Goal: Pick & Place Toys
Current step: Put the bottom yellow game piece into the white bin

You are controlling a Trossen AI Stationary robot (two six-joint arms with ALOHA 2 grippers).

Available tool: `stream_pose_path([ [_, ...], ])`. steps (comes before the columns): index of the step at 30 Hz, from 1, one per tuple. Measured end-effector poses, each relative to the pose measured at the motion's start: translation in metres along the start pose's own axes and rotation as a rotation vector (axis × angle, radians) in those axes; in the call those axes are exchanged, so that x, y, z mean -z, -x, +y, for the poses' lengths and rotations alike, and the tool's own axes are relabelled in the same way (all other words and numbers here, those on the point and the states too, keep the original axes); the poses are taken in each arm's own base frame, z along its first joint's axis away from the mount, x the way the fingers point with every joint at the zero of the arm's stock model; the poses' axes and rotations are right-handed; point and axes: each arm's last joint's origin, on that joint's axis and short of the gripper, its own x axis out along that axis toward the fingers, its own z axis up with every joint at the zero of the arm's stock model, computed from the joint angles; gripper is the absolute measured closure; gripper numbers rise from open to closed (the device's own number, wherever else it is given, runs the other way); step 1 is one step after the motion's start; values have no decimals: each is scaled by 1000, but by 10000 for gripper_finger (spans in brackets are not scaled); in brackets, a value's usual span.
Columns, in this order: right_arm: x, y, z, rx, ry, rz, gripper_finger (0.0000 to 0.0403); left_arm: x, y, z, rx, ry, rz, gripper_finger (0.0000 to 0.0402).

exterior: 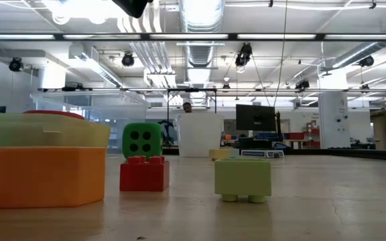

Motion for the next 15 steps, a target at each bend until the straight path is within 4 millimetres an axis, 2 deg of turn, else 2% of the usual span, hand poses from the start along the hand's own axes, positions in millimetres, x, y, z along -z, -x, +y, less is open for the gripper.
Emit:
stream_pose_path([
  [8, -1, -1, -2, 4, -4, 0, 275, 0, 0, -4, 49, -77, 20, 166],
  [15, -2, -1, -1, -11, -13, -7, 275, -1, 0, -5, 51, -79, 20, 219],
])
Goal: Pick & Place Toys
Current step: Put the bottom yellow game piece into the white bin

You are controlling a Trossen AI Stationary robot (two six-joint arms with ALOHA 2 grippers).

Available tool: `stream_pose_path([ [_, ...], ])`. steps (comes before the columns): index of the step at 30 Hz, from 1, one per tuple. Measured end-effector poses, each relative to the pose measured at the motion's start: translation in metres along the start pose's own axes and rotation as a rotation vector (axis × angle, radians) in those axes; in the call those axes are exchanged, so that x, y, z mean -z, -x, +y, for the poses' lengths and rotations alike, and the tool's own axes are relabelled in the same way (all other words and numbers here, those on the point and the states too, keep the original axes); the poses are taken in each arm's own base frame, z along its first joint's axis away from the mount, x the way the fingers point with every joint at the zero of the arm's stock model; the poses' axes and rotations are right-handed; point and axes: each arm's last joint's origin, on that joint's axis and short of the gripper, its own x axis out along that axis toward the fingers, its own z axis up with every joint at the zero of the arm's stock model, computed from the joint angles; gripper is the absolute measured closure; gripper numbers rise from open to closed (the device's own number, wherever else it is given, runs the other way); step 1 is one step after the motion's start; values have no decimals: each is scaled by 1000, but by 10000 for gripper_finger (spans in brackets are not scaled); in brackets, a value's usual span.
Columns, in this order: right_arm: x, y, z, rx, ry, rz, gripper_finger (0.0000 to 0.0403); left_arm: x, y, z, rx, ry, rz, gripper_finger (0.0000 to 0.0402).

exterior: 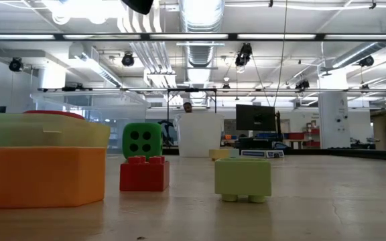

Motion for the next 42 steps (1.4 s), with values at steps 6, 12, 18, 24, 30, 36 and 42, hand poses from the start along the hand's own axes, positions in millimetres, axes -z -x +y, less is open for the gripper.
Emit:
stream_pose_path([
  [6, 0, 0, 1, -22, -6, 9, 275, -2, 0, 0, -1, 3, -5, 251],
  [12, 1, 0, 0, 1, -2, 2, 275, -2, 0, 1, -3, 3, -7, 290],
  [18, 1, -1, 0, 11, 5, -3, 275, -2, 0, 1, -3, -16, -6, 302],
  [24, -1, -1, 1, -25, -25, -4, 180, -3, 0, 0, 2, -73, 0, 306],
  [30, 2, 0, 1, -35, -71, 26, 69, 1, 3, 9, -78, -210, 96, 306],
  [36, 7, 0, 2, -46, -90, 72, 39, 7, 17, 26, -262, -314, 257, 306],
  [42, 18, -2, 2, -58, -114, 152, 37, 27, 39, 51, -530, -344, 526, 306],
])
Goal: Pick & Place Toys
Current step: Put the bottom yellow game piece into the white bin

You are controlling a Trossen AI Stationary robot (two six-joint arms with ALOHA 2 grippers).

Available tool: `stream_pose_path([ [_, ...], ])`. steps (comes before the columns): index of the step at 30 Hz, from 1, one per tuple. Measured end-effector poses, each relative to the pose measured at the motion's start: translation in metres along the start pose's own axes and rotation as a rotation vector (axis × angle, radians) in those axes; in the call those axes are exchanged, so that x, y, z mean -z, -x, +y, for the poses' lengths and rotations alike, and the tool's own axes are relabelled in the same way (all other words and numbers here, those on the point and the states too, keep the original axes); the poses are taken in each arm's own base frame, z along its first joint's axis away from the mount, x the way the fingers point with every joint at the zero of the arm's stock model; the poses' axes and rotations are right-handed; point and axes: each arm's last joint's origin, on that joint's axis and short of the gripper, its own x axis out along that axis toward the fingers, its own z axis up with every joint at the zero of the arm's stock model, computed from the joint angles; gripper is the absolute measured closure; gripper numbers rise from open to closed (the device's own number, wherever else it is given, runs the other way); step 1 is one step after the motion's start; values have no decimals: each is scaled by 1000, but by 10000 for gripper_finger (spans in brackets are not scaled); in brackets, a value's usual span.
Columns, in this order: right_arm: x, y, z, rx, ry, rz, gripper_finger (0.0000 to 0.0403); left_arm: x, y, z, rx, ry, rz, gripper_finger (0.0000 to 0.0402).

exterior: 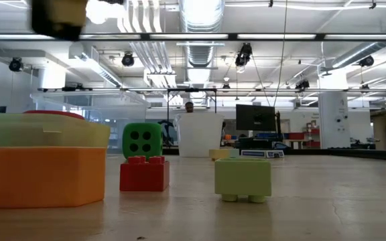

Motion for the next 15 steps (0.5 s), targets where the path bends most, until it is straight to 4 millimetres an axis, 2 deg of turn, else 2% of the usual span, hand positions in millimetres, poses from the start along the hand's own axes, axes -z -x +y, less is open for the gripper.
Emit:
stream_pose_path([
  [4, 7, -3, -1, 9, -32, 28, 37, 30, -2, 6, -156, 0, 152, 306],
  [7, 11, -6, -2, 16, -32, 37, 36, 49, -4, 3, -191, -24, 197, 306],
  [15, 21, -14, -4, 33, -33, 58, 36, 97, -9, -11, -213, -205, 191, 306],
])
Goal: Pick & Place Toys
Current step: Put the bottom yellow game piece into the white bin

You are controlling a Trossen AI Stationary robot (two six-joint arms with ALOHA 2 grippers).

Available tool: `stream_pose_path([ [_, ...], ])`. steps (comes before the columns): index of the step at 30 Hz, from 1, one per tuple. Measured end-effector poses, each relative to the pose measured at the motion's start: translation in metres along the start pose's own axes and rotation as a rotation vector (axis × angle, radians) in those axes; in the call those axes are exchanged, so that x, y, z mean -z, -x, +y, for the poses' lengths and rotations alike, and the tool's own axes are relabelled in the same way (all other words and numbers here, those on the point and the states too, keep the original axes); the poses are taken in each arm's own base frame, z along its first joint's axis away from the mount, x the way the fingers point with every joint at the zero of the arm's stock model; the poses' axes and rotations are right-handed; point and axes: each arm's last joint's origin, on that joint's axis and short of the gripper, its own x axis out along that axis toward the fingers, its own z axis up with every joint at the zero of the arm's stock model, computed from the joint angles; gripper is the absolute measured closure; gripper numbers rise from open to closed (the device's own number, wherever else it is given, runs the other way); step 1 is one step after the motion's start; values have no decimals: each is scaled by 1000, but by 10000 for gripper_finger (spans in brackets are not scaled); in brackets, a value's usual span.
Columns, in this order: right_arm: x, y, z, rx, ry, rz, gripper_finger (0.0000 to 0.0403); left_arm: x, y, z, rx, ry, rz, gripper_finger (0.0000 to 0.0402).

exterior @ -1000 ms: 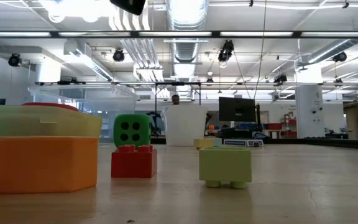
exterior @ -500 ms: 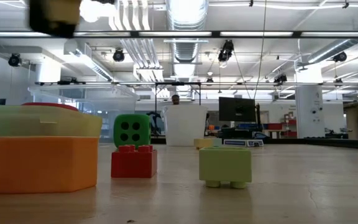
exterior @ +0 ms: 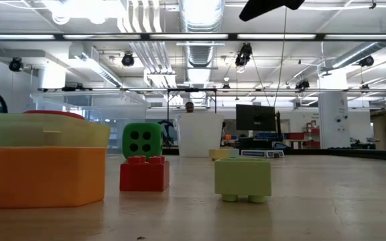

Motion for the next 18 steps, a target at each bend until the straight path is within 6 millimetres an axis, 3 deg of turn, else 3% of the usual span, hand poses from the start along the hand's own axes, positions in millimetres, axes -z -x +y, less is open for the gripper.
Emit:
stream_pose_path([
  [9, 0, 0, 0, -1, 0, -1, 36, 38, -19, -6, -67, -59, -30, 306],
  [18, 0, 0, 0, -1, -1, -1, 36, 43, -51, 0, 4, -92, -42, 306],
])
